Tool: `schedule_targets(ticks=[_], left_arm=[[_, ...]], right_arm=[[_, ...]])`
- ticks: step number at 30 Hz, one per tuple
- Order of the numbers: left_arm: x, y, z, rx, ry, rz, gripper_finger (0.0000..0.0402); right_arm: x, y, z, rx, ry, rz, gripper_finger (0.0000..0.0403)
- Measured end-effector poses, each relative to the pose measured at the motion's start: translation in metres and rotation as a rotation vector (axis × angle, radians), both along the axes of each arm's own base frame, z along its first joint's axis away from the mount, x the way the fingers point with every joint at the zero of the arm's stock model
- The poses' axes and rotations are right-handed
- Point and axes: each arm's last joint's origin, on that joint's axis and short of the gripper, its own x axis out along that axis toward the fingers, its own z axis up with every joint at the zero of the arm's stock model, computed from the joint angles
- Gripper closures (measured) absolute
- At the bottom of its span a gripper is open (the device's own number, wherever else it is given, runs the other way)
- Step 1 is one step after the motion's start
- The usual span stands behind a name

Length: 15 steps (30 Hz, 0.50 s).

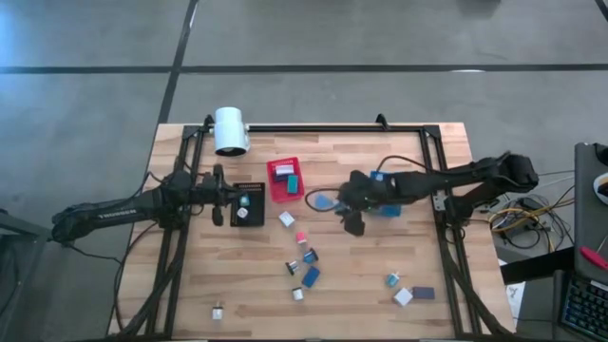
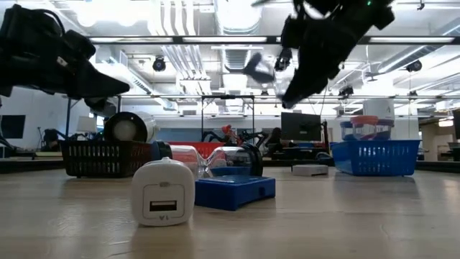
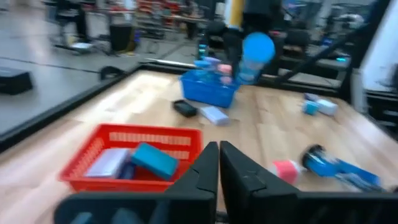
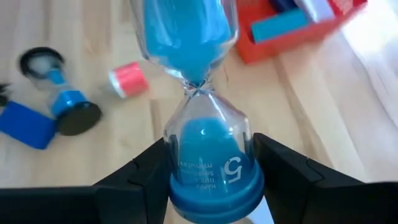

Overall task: Pick & Place Office items
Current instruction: Put the blue hourglass into the blue bin

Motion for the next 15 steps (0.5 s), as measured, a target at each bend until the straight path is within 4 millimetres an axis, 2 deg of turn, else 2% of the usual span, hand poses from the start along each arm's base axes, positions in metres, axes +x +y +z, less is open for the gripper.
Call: schedule_targets(ticks=[3, 9, 15], left_arm=[[0.0, 0.003, 0.002, -0.006, -0.018, 0.083, 0.0348], [0.003, 0.004, 0.008, 0.005, -0.078, 0.096, 0.0259], [0.009, 0.002, 0.026, 0.016, -0.095, -0.016, 0.0157]], right_arm=[[0.002, -0.007, -0.008, 0.028, 0.062, -0.01, 0.0214], [0.023, -0.013, 0.002, 0.022, 0.149, 0.018, 0.0214], [0.054, -0.014, 0.033, -0.011, 0.232, 0.079, 0.0214]])
